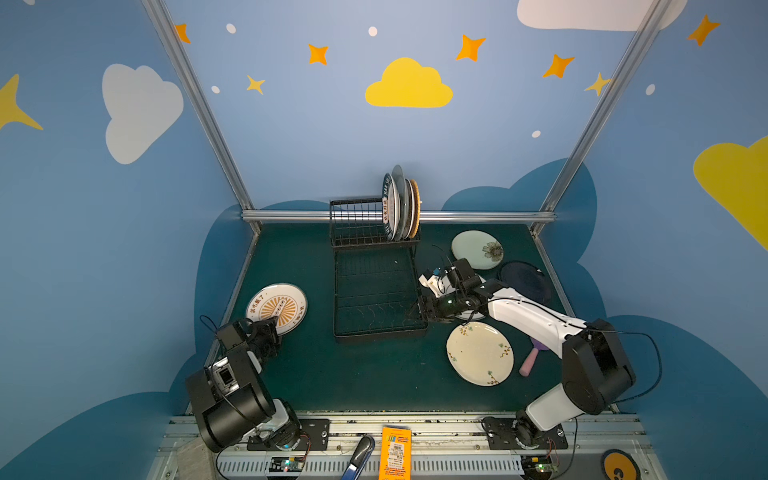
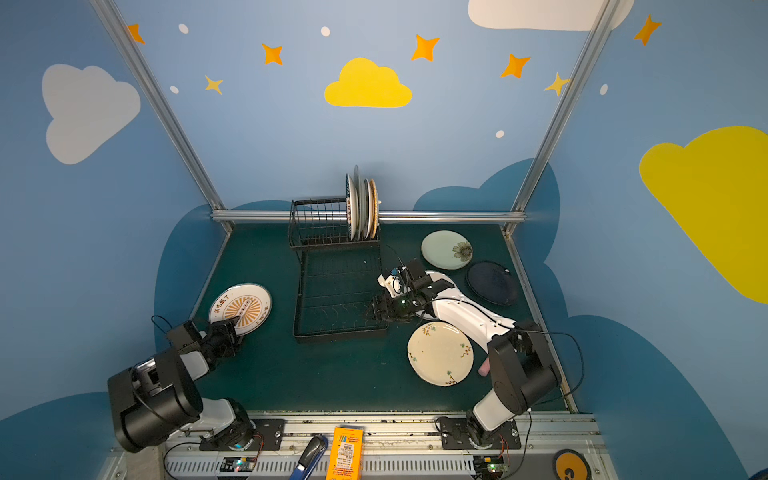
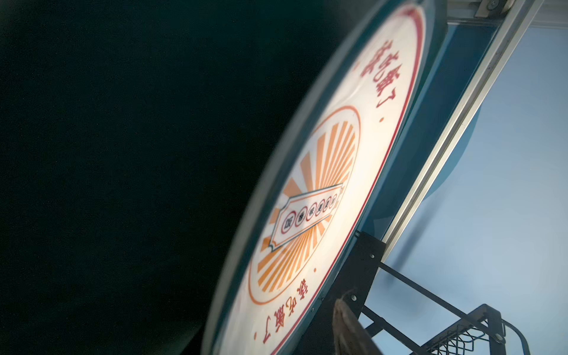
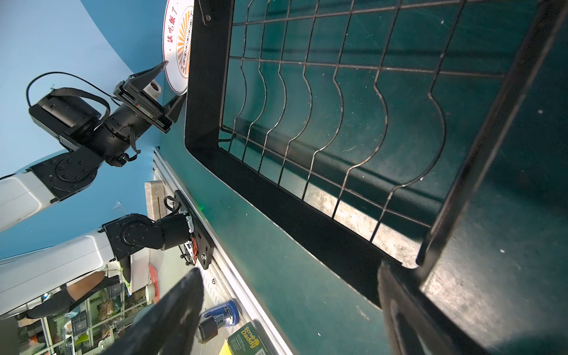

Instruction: Load the plates into the dish rack

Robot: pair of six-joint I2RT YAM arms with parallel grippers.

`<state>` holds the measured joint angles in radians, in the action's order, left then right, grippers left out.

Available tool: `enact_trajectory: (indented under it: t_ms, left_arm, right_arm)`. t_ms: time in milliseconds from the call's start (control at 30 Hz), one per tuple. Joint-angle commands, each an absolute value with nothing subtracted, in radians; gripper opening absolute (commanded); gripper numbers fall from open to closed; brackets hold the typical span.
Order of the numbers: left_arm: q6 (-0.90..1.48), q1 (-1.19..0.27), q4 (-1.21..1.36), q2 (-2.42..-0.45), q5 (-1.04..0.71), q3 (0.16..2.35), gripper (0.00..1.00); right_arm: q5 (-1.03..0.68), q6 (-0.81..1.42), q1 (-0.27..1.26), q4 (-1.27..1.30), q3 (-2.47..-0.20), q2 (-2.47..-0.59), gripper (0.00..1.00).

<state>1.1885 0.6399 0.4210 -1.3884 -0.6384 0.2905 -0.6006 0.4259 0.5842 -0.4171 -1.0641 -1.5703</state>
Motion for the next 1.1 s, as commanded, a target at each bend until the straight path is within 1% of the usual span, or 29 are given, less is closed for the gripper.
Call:
enact_trajectory:
  t_ms: [0,133,200,267,333,433,600,767,967,1067]
  left_arm:
    - [1.209,0.64,0.414,-1.429,-0.555,0.271,0.5]
    - [1.197,0.639,0.434,-1.463,-0.569,0.277,0.38]
    - [1.189,0.639,0.434,-1.46,-0.573,0.28,0.34]
    - [1.168,0.638,0.414,-1.439,-0.589,0.29,0.24]
    - [1.156,0.638,0.388,-1.398,-0.604,0.304,0.16]
    - [1.113,0.642,0.252,-1.291,-0.608,0.346,0.04]
    - [1.099,0.666,0.006,-1.046,-0.558,0.407,0.04]
    - [1.023,0.684,-0.185,-0.932,-0.618,0.527,0.04]
    - [0.941,0.674,-0.271,-0.856,-0.827,0.596,0.04]
    - [0.888,0.654,-0.32,-0.808,-0.933,0.62,0.04]
  right_arm:
    - [-0.58,0.424,0.584,-0.444,-1.094,-1.533,0.87]
    - [-0.567,0.42,0.583,-0.464,-1.098,-1.514,0.88]
    - [-0.556,0.414,0.581,-0.479,-1.104,-1.503,0.87]
    - [-0.542,0.406,0.581,-0.496,-1.107,-1.487,0.88]
    - [-0.532,0.4,0.581,-0.508,-1.108,-1.468,0.88]
    - [-0.536,0.387,0.579,-0.527,-1.128,-1.439,0.88]
    - [-0.601,0.389,0.579,-0.479,-1.15,-1.394,0.89]
    - [-0.683,0.445,0.577,-0.336,-1.149,-1.369,0.89]
    - [-0.691,0.526,0.575,-0.202,-1.152,-1.361,0.89]
    - [-0.675,0.571,0.569,-0.174,-1.157,-1.365,0.9]
